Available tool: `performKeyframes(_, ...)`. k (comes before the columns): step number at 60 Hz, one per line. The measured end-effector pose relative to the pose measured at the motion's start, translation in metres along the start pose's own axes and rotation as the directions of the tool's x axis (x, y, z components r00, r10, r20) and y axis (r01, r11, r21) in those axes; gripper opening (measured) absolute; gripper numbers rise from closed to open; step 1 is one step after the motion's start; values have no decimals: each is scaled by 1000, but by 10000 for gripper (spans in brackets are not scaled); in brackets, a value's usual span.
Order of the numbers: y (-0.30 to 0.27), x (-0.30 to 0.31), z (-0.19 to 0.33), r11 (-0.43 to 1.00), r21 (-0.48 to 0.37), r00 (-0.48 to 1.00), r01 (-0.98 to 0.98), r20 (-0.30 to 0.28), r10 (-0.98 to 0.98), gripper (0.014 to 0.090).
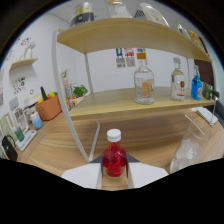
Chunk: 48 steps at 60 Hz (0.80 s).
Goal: Make me a cup of Vodka Sunrise.
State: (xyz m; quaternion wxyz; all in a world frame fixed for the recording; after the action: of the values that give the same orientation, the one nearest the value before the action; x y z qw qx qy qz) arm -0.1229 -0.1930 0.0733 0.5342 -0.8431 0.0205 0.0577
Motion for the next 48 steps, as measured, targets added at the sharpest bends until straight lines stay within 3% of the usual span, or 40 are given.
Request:
performKeyframes(26, 54, -3, 19, 987, -141, 997, 76, -18, -80, 344)
performKeyframes(46, 57, -3, 15, 985, -153, 996, 82, -20, -86, 367)
performKeyframes(48, 57, -2, 14, 986, -147, 996, 83, -20, -87, 404)
